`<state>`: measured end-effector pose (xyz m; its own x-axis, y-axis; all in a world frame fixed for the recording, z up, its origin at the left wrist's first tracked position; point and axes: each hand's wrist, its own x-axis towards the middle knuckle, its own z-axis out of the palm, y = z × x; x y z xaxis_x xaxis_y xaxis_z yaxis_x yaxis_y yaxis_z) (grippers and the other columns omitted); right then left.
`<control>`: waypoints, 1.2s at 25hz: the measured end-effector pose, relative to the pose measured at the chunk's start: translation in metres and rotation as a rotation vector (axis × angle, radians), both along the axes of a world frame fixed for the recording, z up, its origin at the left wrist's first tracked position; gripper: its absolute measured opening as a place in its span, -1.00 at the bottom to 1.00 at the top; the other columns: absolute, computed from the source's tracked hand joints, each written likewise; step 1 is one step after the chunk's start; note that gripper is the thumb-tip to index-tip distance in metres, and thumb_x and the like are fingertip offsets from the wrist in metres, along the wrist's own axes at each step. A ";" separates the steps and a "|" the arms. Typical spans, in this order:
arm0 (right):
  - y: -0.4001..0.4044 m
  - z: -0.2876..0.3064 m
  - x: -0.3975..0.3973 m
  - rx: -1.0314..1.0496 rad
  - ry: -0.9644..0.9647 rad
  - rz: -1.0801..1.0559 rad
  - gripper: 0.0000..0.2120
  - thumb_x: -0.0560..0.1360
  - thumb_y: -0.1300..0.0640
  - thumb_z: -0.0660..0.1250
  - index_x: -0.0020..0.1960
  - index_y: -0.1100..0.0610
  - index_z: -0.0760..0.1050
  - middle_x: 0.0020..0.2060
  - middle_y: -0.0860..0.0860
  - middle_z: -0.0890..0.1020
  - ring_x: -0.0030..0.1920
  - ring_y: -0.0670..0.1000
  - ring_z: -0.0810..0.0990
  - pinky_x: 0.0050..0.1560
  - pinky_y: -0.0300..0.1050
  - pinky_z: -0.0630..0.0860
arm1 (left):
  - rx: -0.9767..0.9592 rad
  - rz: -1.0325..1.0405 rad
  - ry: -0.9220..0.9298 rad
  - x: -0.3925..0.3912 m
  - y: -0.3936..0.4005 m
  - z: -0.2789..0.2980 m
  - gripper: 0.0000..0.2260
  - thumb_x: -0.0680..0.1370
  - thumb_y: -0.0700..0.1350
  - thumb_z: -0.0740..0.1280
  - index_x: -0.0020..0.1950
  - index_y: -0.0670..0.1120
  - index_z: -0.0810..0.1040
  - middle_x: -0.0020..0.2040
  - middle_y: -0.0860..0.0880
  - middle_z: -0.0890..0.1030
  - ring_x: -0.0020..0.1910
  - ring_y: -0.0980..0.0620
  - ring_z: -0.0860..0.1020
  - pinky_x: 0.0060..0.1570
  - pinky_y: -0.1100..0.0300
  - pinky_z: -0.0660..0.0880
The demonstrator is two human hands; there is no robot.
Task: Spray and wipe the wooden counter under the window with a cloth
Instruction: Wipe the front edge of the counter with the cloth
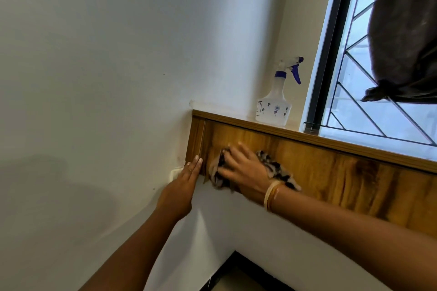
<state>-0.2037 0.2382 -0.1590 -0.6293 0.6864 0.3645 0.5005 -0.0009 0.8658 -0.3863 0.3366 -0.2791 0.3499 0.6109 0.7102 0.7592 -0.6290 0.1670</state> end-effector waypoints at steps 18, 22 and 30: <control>0.049 0.079 -0.069 0.158 0.145 -0.076 -0.55 0.54 0.08 0.15 0.40 0.17 0.36 0.37 0.17 0.37 0.36 0.21 0.31 0.26 0.07 0.32 | -0.293 -0.148 -0.337 0.002 0.003 -0.017 -0.10 0.49 -0.34 0.31 0.53 -0.02 -0.31 0.54 0.11 -0.16 0.53 0.03 0.15 0.29 0.39 0.13; 0.062 0.038 -0.076 0.047 0.010 -0.136 -0.39 0.52 -0.04 0.15 0.48 0.24 0.24 0.45 0.20 0.28 0.40 0.24 0.25 0.36 0.13 0.24 | -0.289 -0.127 -0.351 0.003 0.003 -0.022 -0.15 0.50 -0.33 0.28 0.55 0.00 -0.23 0.56 0.10 -0.07 0.51 0.03 0.19 0.30 0.38 0.14; 0.068 0.017 -0.068 0.160 0.138 0.083 -0.57 0.50 0.16 0.01 0.13 0.13 0.62 0.21 0.15 0.60 0.19 0.26 0.55 0.08 0.12 0.51 | -0.344 -0.058 -0.253 -0.002 -0.006 -0.012 -0.11 0.48 -0.37 0.28 0.56 -0.01 -0.27 0.59 0.02 -0.06 0.29 -0.12 0.47 0.07 0.19 0.48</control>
<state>-0.2720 0.3064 -0.1419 -0.6178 0.5608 0.5512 0.6185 -0.0863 0.7811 -0.3882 0.3305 -0.2911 0.2317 0.8113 0.5368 0.6325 -0.5449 0.5505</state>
